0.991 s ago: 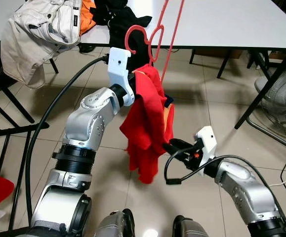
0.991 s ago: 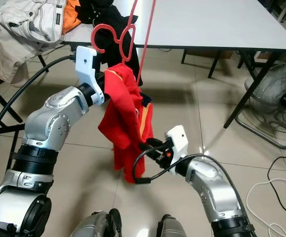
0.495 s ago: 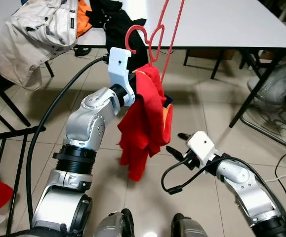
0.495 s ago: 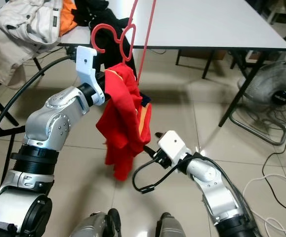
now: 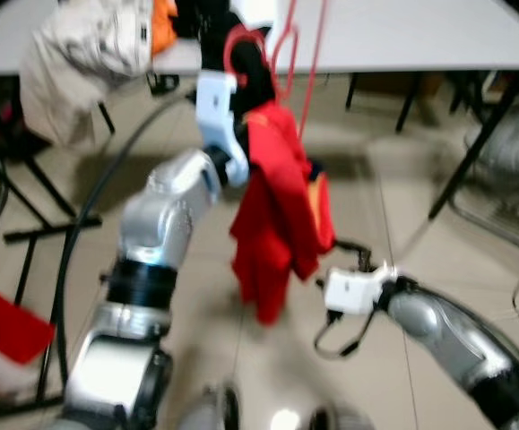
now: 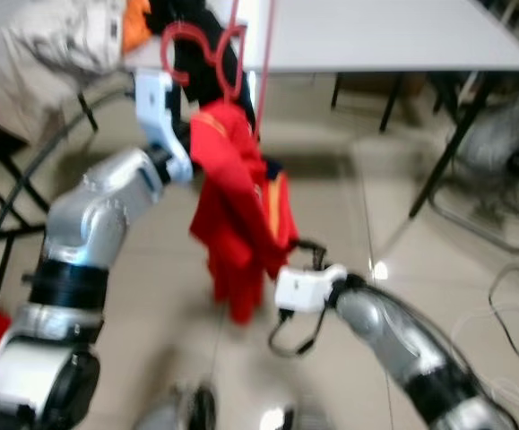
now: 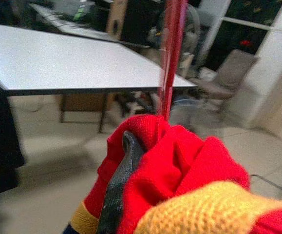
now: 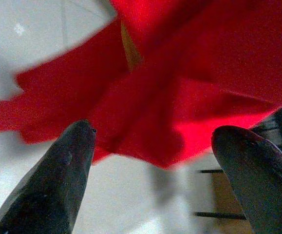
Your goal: Hang hanger
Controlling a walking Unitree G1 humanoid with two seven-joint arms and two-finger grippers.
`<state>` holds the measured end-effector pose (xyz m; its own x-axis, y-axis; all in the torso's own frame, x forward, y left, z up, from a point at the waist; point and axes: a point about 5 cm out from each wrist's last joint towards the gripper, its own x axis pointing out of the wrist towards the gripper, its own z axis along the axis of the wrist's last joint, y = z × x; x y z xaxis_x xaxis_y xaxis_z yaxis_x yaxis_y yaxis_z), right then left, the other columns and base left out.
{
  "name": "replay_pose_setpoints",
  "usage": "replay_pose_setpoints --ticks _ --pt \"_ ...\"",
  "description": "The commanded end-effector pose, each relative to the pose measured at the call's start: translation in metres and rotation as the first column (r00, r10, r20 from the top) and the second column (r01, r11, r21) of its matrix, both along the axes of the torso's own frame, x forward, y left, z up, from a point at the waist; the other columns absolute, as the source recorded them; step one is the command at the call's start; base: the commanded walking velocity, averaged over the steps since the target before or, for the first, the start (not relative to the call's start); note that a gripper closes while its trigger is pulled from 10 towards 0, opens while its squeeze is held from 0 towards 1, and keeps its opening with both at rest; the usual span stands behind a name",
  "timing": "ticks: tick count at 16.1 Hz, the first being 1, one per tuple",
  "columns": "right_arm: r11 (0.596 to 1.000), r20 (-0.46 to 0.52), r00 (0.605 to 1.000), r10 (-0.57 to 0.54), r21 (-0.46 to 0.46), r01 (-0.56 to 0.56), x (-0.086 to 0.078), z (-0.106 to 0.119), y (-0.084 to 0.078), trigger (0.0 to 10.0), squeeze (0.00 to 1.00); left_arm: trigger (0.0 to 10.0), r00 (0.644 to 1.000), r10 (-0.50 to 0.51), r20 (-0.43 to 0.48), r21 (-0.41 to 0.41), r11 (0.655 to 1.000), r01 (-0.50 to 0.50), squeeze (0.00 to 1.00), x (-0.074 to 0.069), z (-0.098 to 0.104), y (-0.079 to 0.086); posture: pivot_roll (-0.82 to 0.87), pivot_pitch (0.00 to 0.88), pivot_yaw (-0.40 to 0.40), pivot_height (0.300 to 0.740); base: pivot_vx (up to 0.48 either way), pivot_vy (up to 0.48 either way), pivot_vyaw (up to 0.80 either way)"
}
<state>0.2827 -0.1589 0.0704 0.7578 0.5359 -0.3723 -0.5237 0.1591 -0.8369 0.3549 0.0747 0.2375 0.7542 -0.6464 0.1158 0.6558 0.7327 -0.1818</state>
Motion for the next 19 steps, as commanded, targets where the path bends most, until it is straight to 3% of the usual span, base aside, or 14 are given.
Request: replay_pose_setpoints --ticks 1,3,9,15,19 --pt "0.997 0.045 0.998 0.049 -0.054 -0.047 -0.001 -0.003 0.004 10.0 0.0 10.0 0.999 -0.007 0.045 -0.012 1.0 0.008 0.0 -0.002 0.011 0.001 -0.24 0.113 0.049 0.74 0.0 0.0 0.0" --pt "0.991 0.133 0.985 0.108 -0.095 -0.095 0.003 0.001 0.007 10.0 0.0 10.0 0.999 -0.006 0.044 -0.016 1.0 0.007 0.0 -0.003 0.011 0.002 -0.23 0.115 0.047 0.74 0.0 0.0 0.0" --pt "0.987 0.28 0.946 0.163 -0.053 -0.154 0.009 0.012 0.013 10.0 0.0 10.0 0.999 -0.005 0.038 -0.006 1.0 0.006 0.0 -0.005 0.007 0.003 -0.21 0.112 0.041 0.74 0.0 0.0 0.0" --pt "0.984 0.316 0.934 0.165 0.008 -0.176 0.0 0.021 0.004 10.0 0.0 10.0 0.999 -0.009 0.038 0.01 1.0 0.008 0.0 -0.007 0.005 0.004 -0.21 0.108 0.03 0.74 0.0 0.0 0.0" --pt "0.987 0.303 0.941 0.149 0.016 -0.161 0.005 0.016 0.004 10.0 0.0 10.0 0.999 -0.016 0.036 0.012 1.0 0.015 0.0 -0.007 0.004 0.002 -0.22 0.106 0.038 0.74 0.0 0.0 0.0"
